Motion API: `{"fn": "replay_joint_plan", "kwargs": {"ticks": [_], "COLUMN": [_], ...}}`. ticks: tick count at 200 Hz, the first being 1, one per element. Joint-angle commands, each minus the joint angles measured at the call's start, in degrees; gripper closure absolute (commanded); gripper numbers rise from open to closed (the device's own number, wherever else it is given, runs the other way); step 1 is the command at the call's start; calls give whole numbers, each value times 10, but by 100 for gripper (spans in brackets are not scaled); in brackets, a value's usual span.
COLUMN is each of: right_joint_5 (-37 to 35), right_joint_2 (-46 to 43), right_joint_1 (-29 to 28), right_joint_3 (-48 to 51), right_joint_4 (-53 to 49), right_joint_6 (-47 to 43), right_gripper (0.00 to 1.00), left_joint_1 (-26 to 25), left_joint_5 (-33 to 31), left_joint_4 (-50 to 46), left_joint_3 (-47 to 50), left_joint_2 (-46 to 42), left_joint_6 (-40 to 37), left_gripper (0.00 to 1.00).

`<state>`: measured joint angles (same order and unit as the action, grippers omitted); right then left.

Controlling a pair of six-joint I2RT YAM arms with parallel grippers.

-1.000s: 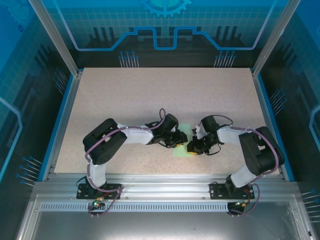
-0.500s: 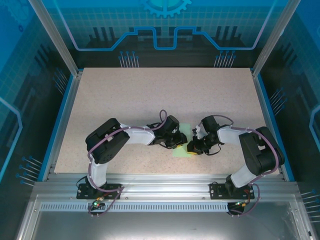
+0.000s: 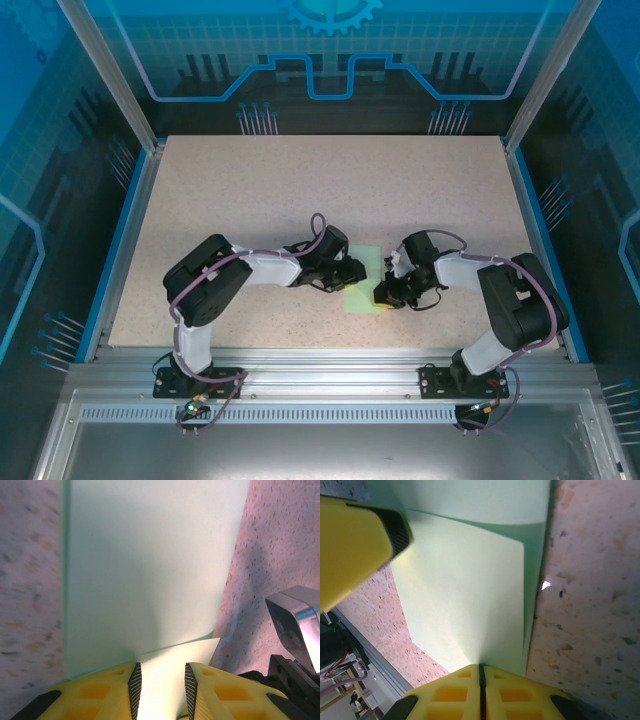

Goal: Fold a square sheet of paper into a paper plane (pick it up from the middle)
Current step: Fold the triangle a second time at the center of the table.

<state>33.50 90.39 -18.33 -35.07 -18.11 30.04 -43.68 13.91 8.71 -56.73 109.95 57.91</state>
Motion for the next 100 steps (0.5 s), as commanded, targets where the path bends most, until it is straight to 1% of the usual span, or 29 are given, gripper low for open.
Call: {"fn": "replay_joint_plan", "kwargs": {"ticks": [1,36,100], "right_joint_5": [-49,-47,-44], "right_joint_2": [20,21,18], "right_joint_1": [1,1,1], "right_joint_3": [16,18,18], "right_joint_4": [-15,-14,-13], "right_joint_6": [4,4,2], "right_gripper": [92,92,91], "left_joint_1": [21,31,57], "left_joint_5": [-51,-51,-46], "left_joint_4": [-13,-5,-16], "left_joint_3": [29,37,37], "left_joint_2": [-7,-8,-41], "left_joint_6": [-29,-37,-61], "left_gripper": [66,66,65]}}
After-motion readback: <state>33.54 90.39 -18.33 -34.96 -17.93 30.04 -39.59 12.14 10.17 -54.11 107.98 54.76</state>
